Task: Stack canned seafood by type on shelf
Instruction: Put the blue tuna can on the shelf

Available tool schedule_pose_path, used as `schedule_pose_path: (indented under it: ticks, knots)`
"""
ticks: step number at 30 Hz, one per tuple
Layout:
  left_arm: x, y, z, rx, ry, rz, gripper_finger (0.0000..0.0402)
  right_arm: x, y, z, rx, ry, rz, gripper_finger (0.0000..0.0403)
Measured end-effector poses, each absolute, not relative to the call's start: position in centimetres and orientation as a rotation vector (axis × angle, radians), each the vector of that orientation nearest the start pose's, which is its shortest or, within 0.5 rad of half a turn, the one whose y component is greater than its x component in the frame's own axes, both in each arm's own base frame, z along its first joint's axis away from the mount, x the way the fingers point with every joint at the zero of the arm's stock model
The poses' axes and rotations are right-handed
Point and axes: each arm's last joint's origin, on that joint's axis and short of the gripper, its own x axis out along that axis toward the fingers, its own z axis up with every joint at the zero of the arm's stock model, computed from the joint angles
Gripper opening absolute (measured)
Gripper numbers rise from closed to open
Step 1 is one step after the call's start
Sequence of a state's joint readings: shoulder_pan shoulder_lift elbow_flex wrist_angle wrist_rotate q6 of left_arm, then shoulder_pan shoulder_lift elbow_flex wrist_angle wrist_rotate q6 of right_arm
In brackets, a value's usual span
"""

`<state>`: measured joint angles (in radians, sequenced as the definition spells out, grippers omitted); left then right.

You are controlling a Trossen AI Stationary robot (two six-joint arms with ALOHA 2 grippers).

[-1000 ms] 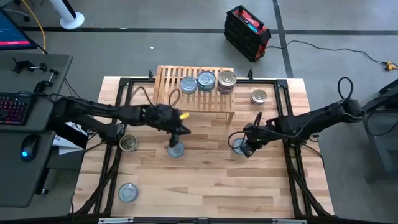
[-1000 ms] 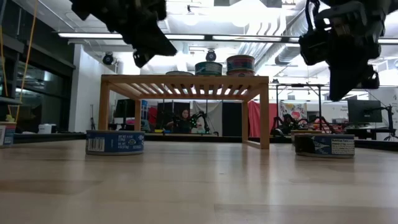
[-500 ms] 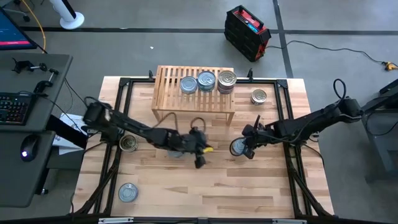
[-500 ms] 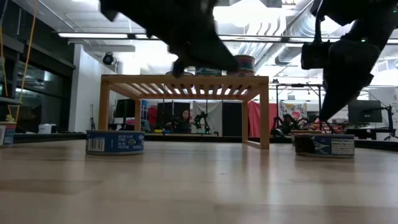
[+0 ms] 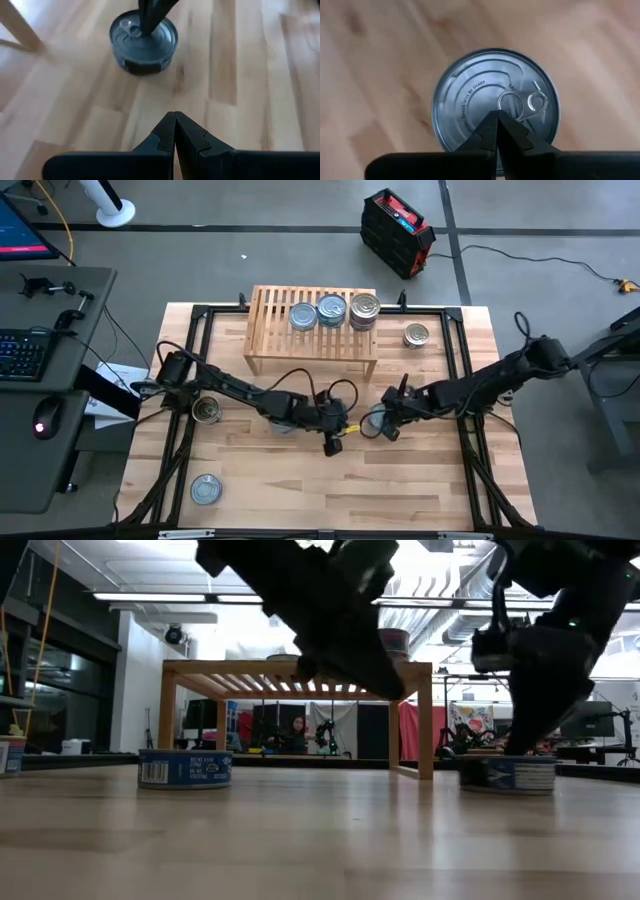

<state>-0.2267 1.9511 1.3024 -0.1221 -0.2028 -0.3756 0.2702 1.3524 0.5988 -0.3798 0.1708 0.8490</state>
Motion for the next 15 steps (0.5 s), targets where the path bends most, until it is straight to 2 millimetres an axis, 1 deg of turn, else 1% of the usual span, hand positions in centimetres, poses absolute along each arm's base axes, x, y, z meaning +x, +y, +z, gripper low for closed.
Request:
schedule_pose_path:
  ticks: [2, 4, 9, 12, 13, 15]
  knots:
    - [40.3, -9.3, 17.7, -0.193, 0.776, 0.091, 0.0, 22.5, 6.4, 14.6, 0.555, 1.035, -0.351, 0.0]
    - [39.2, -10.0, 17.0, -0.183, 0.817, 0.072, 0.0, 23.8, 7.3, 14.5, 0.576, 1.017, -0.332, 0.0]
    - [36.5, -12.3, 14.6, -0.189, 0.84, 0.025, 0.0, 28.5, 10.1, 15.1, 0.562, 1.012, -0.27, 0.0]
    - [34.8, -13.3, 13.6, -0.191, 0.834, -0.008, 0.0, 31.5, 11.8, 16.3, 0.547, 1.01, -0.203, 0.0]
    - [34.3, -13.6, 13.5, -0.194, 0.83, -0.016, 0.0, 32.2, 12.3, 17.1, 0.547, 1.004, -0.188, 0.0]
    - [33.5, -14.0, 13.9, -0.203, 0.779, -0.041, 0.0, 33.2, 13.4, 19.0, 0.545, 0.99, -0.161, 0.0]
